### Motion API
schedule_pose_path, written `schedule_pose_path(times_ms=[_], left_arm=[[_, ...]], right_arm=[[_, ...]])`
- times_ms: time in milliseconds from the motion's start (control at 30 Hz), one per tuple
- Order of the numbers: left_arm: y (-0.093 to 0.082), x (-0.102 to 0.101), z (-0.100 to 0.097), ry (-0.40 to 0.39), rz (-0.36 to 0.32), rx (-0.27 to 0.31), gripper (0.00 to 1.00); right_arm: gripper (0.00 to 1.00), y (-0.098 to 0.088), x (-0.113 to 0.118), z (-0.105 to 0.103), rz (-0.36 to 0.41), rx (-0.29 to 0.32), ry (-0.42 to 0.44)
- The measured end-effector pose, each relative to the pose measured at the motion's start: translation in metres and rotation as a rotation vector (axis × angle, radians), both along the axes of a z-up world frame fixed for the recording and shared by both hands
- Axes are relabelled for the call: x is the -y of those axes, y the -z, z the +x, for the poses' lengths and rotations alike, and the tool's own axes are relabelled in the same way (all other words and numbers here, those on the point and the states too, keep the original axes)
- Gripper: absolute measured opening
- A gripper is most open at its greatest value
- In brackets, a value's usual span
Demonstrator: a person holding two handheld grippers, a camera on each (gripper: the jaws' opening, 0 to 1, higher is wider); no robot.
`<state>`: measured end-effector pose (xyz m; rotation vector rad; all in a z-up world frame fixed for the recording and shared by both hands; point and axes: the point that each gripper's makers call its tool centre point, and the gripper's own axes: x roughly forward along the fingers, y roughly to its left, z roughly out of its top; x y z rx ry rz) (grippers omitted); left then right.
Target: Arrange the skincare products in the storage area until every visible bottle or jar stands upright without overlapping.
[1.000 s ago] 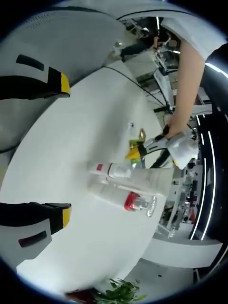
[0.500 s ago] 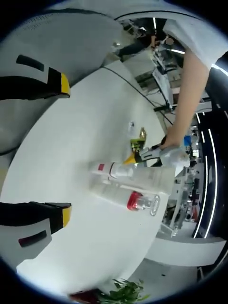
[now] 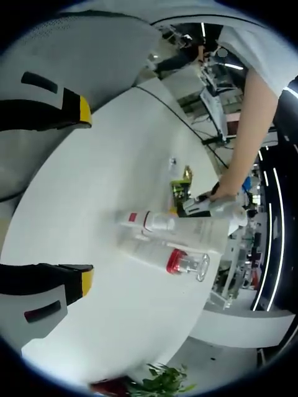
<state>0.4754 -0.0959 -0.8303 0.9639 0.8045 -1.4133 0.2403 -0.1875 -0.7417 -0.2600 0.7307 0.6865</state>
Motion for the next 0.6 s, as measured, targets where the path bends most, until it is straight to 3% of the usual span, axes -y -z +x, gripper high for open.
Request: schedule_pose_path(times_ms=[233, 600], left_arm=[[-0.002, -0.01, -0.004, -0.107, 0.028, -0.032, 0.24], [-0.033, -0.051, -0.014, -0.184, 0.039, -0.029, 0.24]], right_arm=[[0.89, 0.0, 0.0, 0.001, -0.002, 0.005, 0.0], [0.89, -0.005, -0.003, 0.002, 0.004, 0.027, -0.013]])
